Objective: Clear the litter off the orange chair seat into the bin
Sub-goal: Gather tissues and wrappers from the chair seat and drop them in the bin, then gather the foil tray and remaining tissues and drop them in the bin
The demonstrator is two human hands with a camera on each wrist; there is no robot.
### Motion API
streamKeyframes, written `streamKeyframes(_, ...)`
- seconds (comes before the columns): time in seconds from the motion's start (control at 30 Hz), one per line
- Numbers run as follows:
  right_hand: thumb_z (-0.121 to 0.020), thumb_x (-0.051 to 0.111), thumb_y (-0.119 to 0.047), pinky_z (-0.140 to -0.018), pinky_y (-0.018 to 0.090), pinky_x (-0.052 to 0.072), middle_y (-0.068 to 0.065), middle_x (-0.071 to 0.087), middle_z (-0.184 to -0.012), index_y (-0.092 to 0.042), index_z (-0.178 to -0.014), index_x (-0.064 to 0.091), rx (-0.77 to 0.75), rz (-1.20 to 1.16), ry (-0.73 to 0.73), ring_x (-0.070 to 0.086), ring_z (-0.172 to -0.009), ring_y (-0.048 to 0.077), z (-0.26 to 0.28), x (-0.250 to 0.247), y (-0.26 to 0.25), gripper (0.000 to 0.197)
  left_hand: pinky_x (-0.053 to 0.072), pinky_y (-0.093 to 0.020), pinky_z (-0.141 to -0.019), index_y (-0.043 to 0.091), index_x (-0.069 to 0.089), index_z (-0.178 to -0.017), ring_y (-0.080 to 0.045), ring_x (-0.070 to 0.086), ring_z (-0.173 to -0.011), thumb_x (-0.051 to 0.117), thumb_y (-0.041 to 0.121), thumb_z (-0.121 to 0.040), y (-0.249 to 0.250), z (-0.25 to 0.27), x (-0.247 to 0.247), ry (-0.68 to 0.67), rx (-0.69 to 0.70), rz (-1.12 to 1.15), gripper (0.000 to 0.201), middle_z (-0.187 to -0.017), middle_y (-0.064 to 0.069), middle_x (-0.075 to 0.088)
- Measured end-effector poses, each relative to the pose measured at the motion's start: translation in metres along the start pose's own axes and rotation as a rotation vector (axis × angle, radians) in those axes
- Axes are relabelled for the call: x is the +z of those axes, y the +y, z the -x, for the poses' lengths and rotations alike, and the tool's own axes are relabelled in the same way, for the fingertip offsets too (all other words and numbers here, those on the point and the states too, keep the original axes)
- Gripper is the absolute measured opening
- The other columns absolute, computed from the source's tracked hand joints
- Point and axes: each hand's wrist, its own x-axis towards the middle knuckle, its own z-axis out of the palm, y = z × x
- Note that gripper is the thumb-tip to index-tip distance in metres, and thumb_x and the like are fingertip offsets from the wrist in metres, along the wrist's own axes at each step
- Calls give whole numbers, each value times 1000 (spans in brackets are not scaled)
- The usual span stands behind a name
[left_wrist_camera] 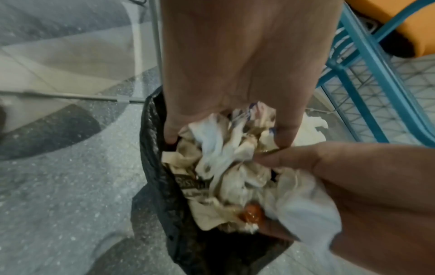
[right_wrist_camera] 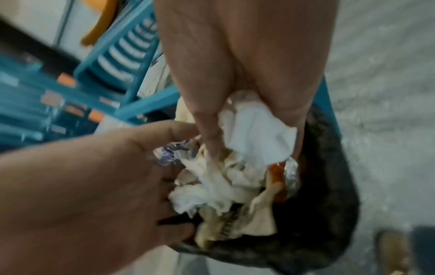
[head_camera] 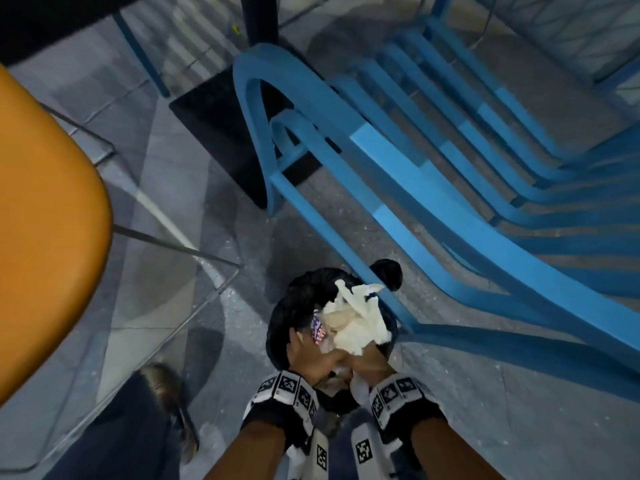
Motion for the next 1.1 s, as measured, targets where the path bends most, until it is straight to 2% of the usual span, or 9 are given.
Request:
streamKeyframes(0.13, -72, 70, 5, -92, 31, 44, 19, 57, -129, 3, -127, 49, -46, -184, -138, 55, -110, 24, -5, 3, 7, 59, 17, -38, -117, 16, -2, -149, -30, 6, -147, 74, 48, -61, -11, -2, -13, 17, 14, 197, 120, -159, -16, 0)
streamKeyframes(0.33, -74, 53, 19, -106, 35, 34, 19, 40, -140, 0, -140, 26, -275, -392, 443, 41, -129, 32, 21, 9, -7, 73, 25, -43, -117, 21, 16, -148, -26, 26, -142, 69, 36, -67, -11, 6, -17, 19, 211, 299, 98, -156, -8, 19)
streamKeyframes(0.47, -95, 32, -39, -115, 27, 11, 15, 9, -159, 1, -146, 7, -235, 67, -58, 14, -146, 25, 23, 42, -9, 70, 24, -37, -117, 15, 25, -143, -26, 25, -142, 51, 7, -87, -19, 0, -11, -130, 212, 186, 63, -156, -8, 17)
streamKeyframes(0.53, -99, 27, -30, -118, 31, -2, 9, -3, -159, -6, -146, -6, -166, 269, -160, 2, -148, 23, 11, 42, -3, 62, 24, -37, -118, 24, 15, -146, -24, 19, -145, 57, 16, -80, -25, -2, -13, -177, 168, 223, 78, -158, -5, 8)
streamKeyframes(0.7, -90, 48, -1, -118, 34, 20, 15, 29, -152, -14, -142, 29, -344, 233, 2, 28, -141, 26, 20, 13, -29, 57, 32, -46, -114, 47, 32, -126, -27, 39, -134, 62, 22, -67, -27, 25, -41, -130, 189, 490, 70, -144, -6, 39)
streamKeyframes(0.8, -87, 56, -4, -119, 39, 21, 10, 35, -149, -10, -143, 32, -341, 207, 44, 32, -139, 25, 54, -6, -57, 61, 31, -44, -115, 30, 27, -143, -23, 40, -135, 68, 31, -58, -27, 43, -63, -125, 179, 617, 94, -150, -6, 38)
streamKeyframes(0.9, -86, 55, 0, -117, 42, 24, 18, 42, -145, -3, -139, 37, -357, 289, 123, 37, -136, 32, 88, -12, -88, 56, 40, -32, -107, 33, 37, -138, -14, 43, -127, 68, 20, -69, -15, 87, -104, -153, 167, 637, 76, -147, -1, 40)
streamKeyframes(0.97, -81, 60, 6, -114, 42, 26, 23, 44, -142, 0, -135, 41, -344, 270, 148, 39, -134, 36, 103, -13, -101, 58, 46, -14, -84, 20, 35, -138, -8, 44, -113, 55, 3, -86, -5, 119, -132, -189, 185, 650, 58, -140, -1, 40)
streamKeyframes(1.1, -70, 66, 8, -92, 13, 41, 15, 55, -122, -64, -111, 46, -475, 298, 218, 53, -113, 36, 127, 22, -149, 85, 37, -9, -48, 17, 52, -111, 7, 57, -58, 43, -4, -92, -33, 156, -202, -101, 226, 742, 29, -91, 9, 66)
